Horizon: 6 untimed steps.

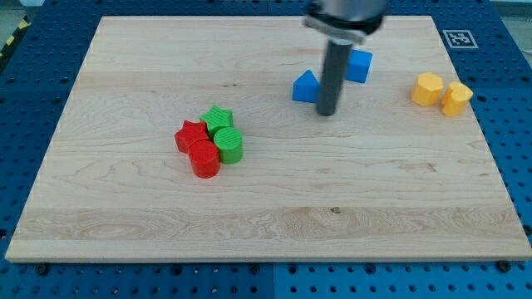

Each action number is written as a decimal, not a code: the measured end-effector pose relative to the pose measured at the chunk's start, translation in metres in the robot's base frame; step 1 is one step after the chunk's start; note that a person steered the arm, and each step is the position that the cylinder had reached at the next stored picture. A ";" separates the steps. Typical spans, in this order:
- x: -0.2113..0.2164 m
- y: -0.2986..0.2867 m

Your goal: Separate the green blocks from the red blocks

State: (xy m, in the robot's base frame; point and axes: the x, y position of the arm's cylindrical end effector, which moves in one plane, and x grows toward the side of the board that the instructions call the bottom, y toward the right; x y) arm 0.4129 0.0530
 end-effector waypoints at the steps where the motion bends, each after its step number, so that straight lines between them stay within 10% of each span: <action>1: 0.000 -0.081; 4: 0.028 -0.180; 6: 0.056 -0.067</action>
